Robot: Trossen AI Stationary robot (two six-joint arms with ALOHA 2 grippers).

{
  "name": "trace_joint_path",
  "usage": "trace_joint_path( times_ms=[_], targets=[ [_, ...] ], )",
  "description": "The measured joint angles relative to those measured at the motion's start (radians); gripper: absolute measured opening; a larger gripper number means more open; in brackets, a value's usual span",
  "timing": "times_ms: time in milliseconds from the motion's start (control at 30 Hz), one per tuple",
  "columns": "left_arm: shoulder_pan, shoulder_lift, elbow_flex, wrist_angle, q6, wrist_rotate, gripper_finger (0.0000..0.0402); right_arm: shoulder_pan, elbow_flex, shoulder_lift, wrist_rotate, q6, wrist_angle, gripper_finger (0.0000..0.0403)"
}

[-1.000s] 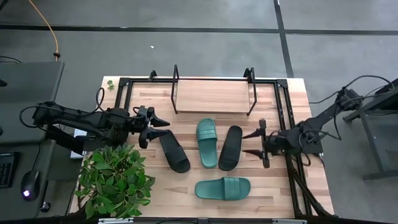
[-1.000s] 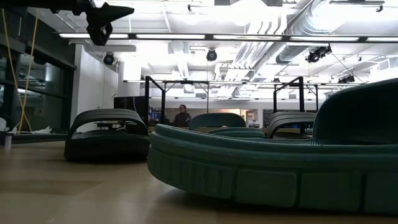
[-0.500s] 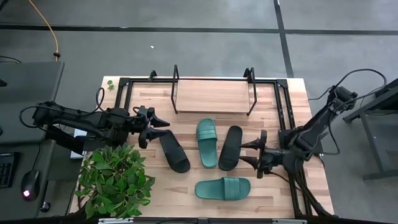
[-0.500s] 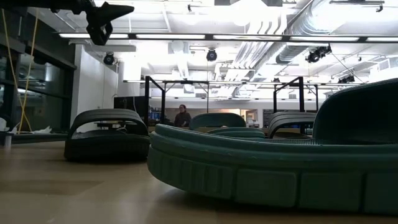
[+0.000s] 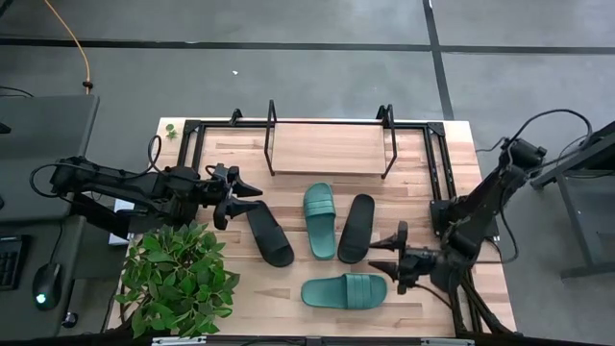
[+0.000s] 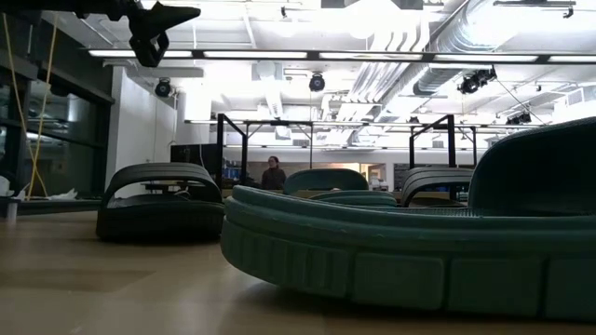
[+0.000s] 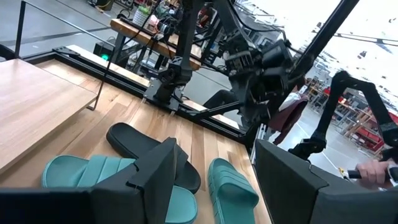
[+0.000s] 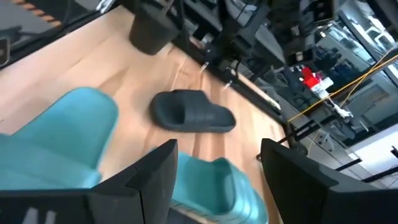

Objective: Pick and place slides into the shelf
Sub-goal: Put the bottom green slides on the shelf

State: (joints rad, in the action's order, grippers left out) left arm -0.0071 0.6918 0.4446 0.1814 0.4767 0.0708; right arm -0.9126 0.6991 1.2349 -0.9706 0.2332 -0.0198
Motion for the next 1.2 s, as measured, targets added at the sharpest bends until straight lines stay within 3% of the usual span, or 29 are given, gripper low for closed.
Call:
trace_joint_path(
  times_ms=[833, 1200],
  targets=[
    [0.000, 0.000, 0.000, 0.000, -0.019, 0.000, 0.0200, -0.137, 0.000, 0.275, -0.017, -0.392, -0.010, 0.0223],
    [0.000, 0.000, 0.000, -0.001, -0.019, 0.000, 0.0200, -0.167, 0.000, 0.358, 0.018, -0.408, -0.002, 0.0223]
  ],
)
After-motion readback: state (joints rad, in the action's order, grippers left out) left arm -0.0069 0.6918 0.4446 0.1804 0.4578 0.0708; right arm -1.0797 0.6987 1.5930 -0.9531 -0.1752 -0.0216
